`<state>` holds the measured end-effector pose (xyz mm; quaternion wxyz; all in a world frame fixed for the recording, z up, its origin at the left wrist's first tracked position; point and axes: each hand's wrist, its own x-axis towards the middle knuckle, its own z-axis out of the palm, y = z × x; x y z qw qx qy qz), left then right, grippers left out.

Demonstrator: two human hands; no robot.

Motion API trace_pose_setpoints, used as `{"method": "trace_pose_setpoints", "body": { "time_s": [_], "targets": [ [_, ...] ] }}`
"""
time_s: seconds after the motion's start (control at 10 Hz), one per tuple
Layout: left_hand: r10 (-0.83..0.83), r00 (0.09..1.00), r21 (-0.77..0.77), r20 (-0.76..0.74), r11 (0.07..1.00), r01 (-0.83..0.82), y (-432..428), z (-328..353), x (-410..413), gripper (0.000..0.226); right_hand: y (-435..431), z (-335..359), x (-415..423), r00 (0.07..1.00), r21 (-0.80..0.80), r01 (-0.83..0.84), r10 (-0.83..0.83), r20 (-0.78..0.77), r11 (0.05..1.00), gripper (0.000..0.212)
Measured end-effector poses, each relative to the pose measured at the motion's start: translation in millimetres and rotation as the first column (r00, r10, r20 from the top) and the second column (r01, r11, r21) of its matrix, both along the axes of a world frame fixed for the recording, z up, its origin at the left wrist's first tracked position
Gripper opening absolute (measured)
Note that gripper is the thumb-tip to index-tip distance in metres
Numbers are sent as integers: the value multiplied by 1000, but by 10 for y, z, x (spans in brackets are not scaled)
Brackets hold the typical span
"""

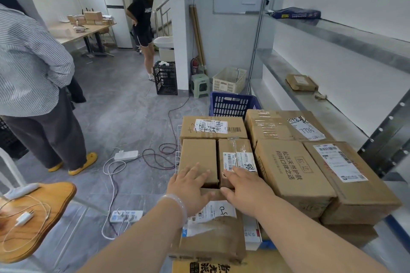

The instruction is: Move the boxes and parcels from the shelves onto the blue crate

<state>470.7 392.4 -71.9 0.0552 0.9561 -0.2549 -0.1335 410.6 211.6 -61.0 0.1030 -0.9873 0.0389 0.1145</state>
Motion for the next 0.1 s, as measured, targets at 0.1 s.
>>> {"method": "trace_pose_setpoints", "body": {
  "time_s": [0.1],
  "targets": [
    [18,999,-15,26,1000,-18,15,46,-44,68,8,53,-53,999,-8,-7,7,47,1000,68]
  ]
}}
